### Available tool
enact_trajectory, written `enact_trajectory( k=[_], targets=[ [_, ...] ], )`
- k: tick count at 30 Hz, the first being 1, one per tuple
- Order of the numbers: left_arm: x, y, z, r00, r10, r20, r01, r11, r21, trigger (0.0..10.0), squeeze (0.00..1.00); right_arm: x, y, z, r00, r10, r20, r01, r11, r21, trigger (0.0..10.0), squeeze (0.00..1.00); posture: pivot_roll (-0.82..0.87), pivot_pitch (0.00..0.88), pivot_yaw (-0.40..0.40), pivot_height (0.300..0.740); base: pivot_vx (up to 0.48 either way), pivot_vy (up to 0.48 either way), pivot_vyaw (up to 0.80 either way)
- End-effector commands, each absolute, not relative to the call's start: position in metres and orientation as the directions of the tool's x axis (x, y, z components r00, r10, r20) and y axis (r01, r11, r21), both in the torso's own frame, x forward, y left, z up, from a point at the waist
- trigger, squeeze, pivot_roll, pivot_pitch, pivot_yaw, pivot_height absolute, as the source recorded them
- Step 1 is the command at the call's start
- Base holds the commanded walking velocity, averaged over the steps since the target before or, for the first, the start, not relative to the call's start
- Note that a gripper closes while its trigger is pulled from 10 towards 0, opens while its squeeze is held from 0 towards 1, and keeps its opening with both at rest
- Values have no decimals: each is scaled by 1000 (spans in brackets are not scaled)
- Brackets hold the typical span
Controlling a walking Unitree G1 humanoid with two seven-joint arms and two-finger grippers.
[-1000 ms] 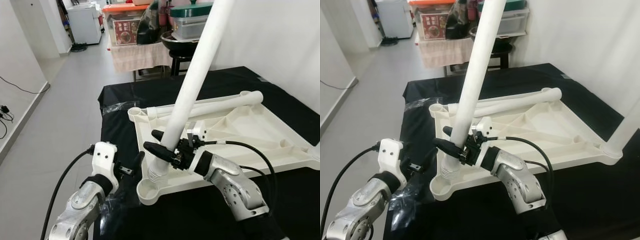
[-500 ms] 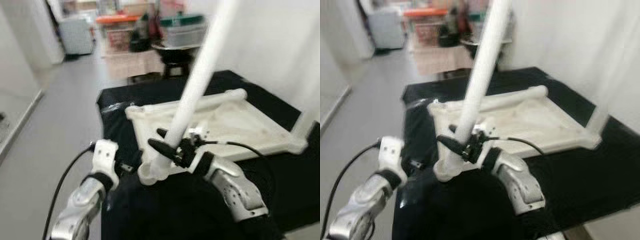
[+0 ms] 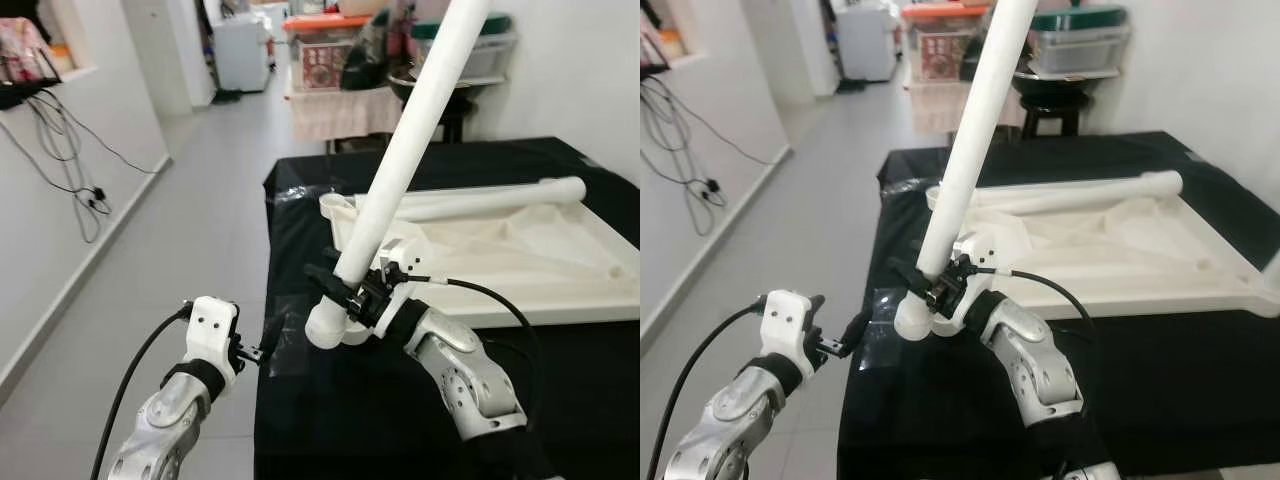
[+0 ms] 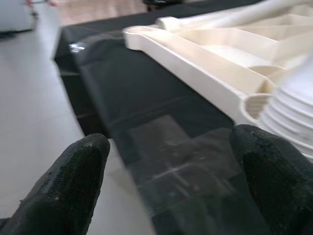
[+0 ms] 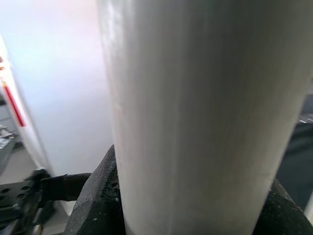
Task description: Building children table
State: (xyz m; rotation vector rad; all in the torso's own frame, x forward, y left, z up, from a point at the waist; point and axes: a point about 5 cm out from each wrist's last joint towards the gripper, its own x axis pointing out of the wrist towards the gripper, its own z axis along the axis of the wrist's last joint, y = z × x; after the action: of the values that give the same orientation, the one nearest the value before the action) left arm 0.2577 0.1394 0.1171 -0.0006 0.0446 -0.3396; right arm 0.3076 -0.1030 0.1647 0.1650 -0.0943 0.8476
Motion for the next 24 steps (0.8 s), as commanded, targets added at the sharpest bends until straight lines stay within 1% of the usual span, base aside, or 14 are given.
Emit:
enact_trajectory(
  k=[1,2,4,7,8,10,14,16,17,18,20,21,23,24],
  targets=[
    [253,135,110,923,-379,-67,381,924,20,10000,0,314,-102,174,667,726,165,-742,667,66,10000,0,-63,0,40,740,0,0,0],
    [253,135,110,923,-379,-67,381,924,20,10000,0,314,-102,174,667,726,165,-742,667,66,10000,0,-63,0,40,740,0,0,0],
    [248,128,110,891,-448,-74,452,891,49,10000,0,317,-102,174,662,735,144,-746,666,31,10000,0,-63,0,41,740,0,0,0],
    [237,120,108,835,-541,-98,549,831,86,10000,0,319,-100,175,607,782,141,-790,613,0,10000,0,-59,0,40,740,0,0,0],
    [237,120,108,835,-541,-98,549,831,86,10000,0,319,-100,175,607,782,141,-790,613,0,10000,0,-59,0,40,740,0,0,0],
    [231,116,107,810,-574,-121,586,803,109,10000,0,320,-101,177,542,826,152,-835,550,-11,10000,0,-52,0,38,740,0,0,0],
    [229,116,106,805,-579,-126,592,798,113,10000,0,321,-101,177,528,835,154,-844,536,-14,10000,0,-52,0,38,740,0,0,0],
    [219,114,108,793,-593,-139,609,780,143,10000,0,324,-105,182,442,885,149,-891,452,-40,10000,0,-16,52,39,740,0,0,0],
    [219,114,108,793,-593,-139,609,780,143,10000,0,324,-105,182,442,885,149,-891,452,-40,10000,0,-16,52,39,740,0,0,0],
    [205,114,110,786,-601,-146,618,770,157,10000,0,330,-111,195,374,915,154,-917,389,-83,10000,0,3,97,44,740,0,0,0],
    [205,114,110,786,-601,-146,618,770,157,10000,0,330,-111,195,374,915,154,-917,389,-83,10000,0,3,97,44,740,0,0,0],
    [199,116,110,784,-603,-146,620,768,160,10000,0,333,-113,203,347,924,160,-925,366,-104,10000,0,11,116,49,740,0,0,0],
    [196,117,111,783,-604,-146,621,767,161,10000,0,334,-114,209,331,929,164,-929,351,-117,10000,0,11,116,49,740,0,0,0],
    [193,118,112,780,-608,-147,625,765,155,10000,0,334,-115,216,297,940,166,-939,319,-126,10000,0,20,142,55,740,0,0,0]
  ],
)
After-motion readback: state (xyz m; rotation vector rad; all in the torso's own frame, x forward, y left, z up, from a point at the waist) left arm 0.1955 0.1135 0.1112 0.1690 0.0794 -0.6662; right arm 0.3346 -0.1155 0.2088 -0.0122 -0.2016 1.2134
